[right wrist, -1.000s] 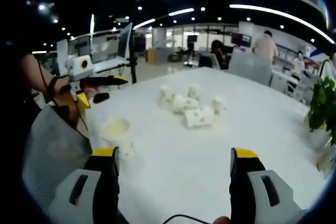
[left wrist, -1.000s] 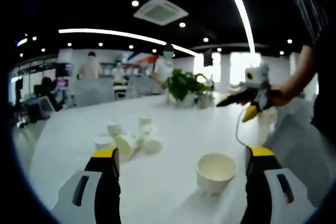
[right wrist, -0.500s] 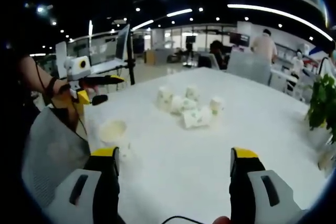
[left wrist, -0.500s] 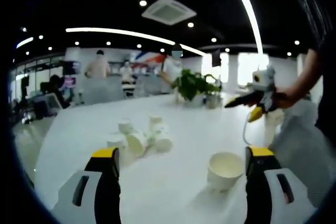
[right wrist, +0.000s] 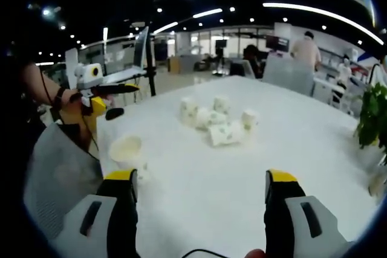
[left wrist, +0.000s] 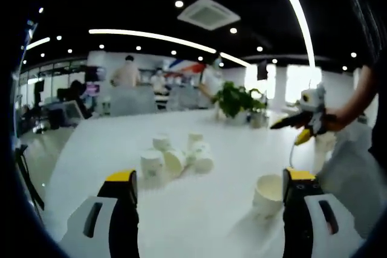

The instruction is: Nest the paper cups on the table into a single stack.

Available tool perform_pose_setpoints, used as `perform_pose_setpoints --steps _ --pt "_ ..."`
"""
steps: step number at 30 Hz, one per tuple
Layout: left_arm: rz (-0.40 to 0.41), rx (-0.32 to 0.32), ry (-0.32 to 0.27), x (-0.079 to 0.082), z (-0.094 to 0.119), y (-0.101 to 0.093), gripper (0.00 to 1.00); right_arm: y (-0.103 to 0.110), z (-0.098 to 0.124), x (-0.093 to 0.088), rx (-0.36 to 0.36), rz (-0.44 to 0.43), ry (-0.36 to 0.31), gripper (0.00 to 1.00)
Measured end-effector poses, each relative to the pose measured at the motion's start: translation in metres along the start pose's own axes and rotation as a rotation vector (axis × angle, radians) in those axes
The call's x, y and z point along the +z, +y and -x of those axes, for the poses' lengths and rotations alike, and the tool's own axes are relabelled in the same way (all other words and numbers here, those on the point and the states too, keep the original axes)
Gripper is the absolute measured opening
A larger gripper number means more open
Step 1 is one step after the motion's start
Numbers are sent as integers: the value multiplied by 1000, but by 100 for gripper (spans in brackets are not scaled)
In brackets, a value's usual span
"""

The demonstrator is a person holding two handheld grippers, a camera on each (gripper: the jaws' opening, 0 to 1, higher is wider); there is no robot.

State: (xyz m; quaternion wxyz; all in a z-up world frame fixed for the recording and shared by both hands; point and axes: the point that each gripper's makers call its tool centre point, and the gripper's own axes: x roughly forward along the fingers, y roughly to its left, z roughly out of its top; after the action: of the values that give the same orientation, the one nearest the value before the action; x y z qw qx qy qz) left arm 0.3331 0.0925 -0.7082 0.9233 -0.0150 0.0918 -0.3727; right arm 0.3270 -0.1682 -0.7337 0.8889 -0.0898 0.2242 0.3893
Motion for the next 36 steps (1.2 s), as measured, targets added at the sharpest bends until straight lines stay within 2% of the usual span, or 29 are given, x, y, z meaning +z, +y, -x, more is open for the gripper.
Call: perform_pose_setpoints --steps 8,14,20,24,34,36 --pt "-2 24 11 0 0 8 98 -6 -4 -4 13 1 9 84" --pt "-6 23 18 -2 0 7 98 -23 -14 9 37 35 1 84" --pt "-9 43 17 -3 1 12 98 -50 -35 25 53 87 12 83" --pt "-8 47 27 -4 0 14 98 -63 -53 31 95 106 31 78" --pt "-13 67 34 -4 -8 15 98 -82 -95 30 200 114 74 71" --pt "-6 76 20 -3 -10 15 98 -84 -100 30 212 99 68 70"
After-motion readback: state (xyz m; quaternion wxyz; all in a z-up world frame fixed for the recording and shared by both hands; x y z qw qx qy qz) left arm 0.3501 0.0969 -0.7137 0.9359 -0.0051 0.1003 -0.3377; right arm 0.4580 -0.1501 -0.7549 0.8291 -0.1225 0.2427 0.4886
